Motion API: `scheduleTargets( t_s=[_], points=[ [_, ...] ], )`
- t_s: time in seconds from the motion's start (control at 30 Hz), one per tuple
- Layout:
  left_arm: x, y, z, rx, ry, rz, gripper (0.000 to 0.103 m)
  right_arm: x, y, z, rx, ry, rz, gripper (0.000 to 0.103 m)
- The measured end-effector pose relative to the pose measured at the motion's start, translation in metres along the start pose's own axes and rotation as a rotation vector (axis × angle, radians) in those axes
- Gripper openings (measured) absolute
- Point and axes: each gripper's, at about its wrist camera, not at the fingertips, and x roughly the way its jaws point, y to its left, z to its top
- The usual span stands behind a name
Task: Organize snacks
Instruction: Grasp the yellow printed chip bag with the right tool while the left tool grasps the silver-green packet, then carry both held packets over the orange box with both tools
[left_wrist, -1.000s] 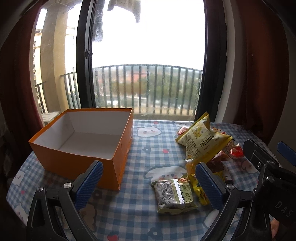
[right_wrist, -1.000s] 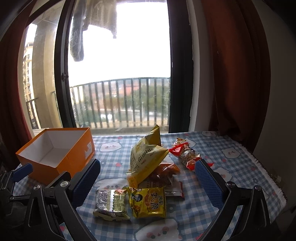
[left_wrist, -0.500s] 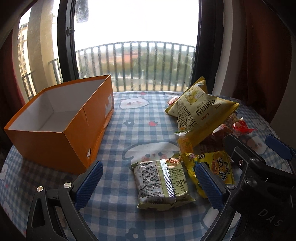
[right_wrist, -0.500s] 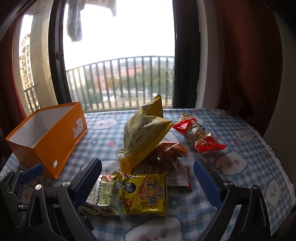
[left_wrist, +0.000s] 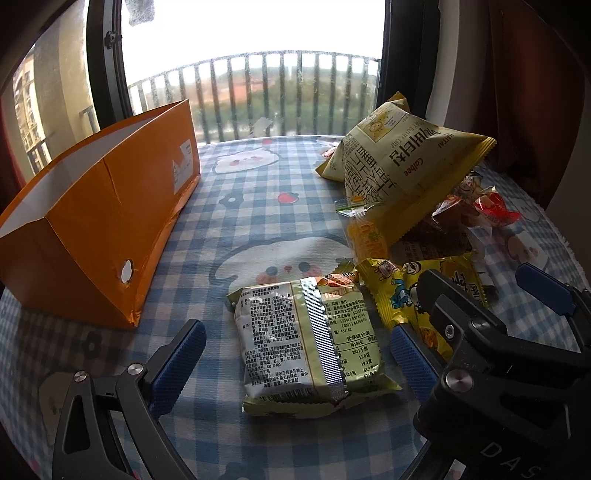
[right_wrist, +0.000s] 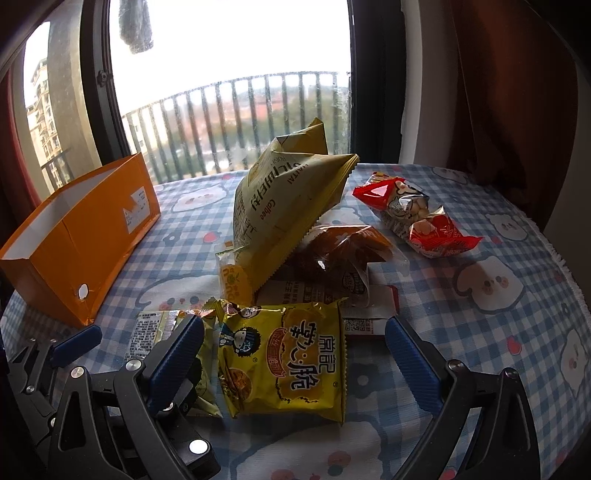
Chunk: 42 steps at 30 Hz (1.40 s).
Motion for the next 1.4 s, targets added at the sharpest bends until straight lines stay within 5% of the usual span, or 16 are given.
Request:
scheduleTargets(
  t_s=[0.6,0.73,1.4],
  points=[
    [0.012,0.018,-0.007,-0.021,0.014,0.052,0.102,0.044,0.010,-0.010,0.006,0.112,0.031,0.100],
    [0.017,0.011,-0.007,-0.009,0.037,0.058,0.101,0.049,0.005,-0.012,0.030,0.136,0.034,0.089],
    [0.020,0.001,-0.004,0.000,0.040,0.012,0.081,0.043,-0.006,-0.016,0.063,0.124,0.024,0.082]
  ],
)
